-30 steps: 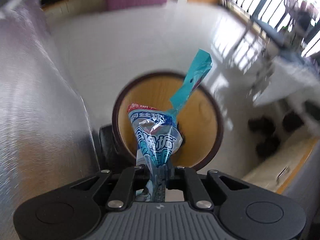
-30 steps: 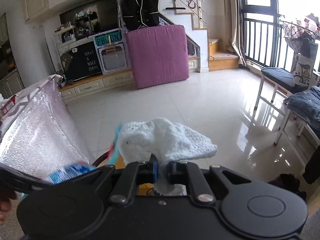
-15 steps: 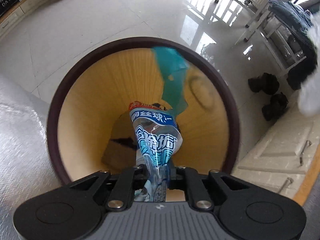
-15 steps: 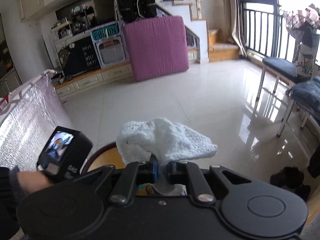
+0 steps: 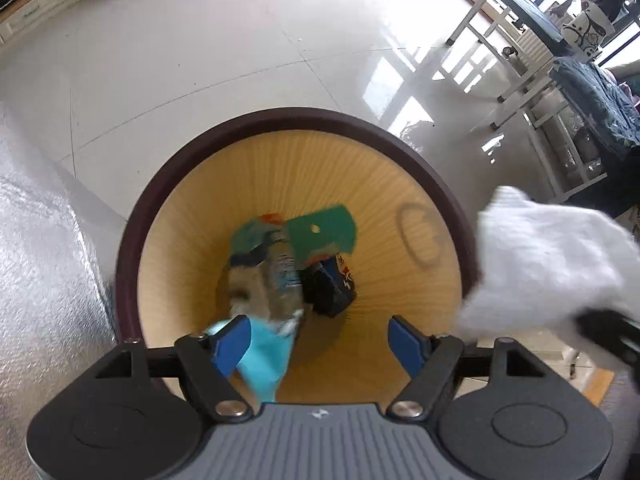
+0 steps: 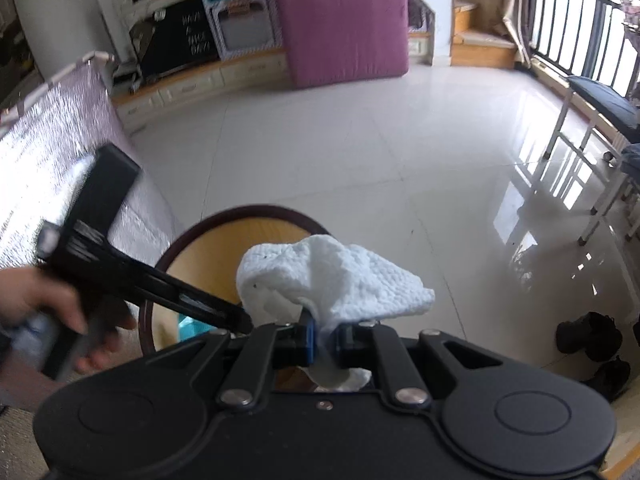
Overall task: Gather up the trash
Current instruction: 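Open the left tool to drop the bottle while the right tool lowers the tissue into the basket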
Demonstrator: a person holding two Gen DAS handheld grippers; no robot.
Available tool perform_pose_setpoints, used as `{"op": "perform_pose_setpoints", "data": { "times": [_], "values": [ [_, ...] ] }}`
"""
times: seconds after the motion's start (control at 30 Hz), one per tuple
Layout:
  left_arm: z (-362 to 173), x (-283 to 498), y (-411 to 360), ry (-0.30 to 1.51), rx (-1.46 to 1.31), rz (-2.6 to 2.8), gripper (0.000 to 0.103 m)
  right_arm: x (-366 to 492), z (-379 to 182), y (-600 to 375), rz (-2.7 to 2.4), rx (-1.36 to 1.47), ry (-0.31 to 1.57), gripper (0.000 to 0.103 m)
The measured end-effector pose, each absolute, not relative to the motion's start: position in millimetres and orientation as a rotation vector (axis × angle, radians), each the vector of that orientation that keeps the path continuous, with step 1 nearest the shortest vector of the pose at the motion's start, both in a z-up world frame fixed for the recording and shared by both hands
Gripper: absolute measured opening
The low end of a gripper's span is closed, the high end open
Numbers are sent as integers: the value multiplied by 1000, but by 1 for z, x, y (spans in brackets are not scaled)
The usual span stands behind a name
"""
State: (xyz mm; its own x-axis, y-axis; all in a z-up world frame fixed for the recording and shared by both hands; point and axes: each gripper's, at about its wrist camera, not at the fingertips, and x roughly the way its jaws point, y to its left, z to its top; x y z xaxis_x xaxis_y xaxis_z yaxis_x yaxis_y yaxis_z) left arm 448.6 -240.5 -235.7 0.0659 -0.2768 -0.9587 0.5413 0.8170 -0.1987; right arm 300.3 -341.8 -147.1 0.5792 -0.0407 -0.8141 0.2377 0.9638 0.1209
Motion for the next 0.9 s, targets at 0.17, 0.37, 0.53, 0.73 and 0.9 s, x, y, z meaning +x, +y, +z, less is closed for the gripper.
{"op": "perform_pose_setpoints", "data": {
  "times": [0.17, 0.37, 0.53, 0.73, 0.9],
  "values": [
    [-237, 444, -232, 1408, 285, -581, 63, 317, -155, -337, -148, 180, 988, 10],
    [-259, 433, -236, 1472, 351, -601, 52, 322, -164, -338, -154, 164, 1029, 10],
    [-247, 435, -237, 1439, 332, -624, 44, 326, -170, -338, -113, 181, 1060, 10],
    [-213, 456, -217, 1357, 211, -548, 43, 339, -183, -327, -38, 113, 1139, 10],
    [-204, 461, -212, 1335, 168, -492, 46, 347, -198, -301, 120, 53, 1215, 13]
  ]
}}
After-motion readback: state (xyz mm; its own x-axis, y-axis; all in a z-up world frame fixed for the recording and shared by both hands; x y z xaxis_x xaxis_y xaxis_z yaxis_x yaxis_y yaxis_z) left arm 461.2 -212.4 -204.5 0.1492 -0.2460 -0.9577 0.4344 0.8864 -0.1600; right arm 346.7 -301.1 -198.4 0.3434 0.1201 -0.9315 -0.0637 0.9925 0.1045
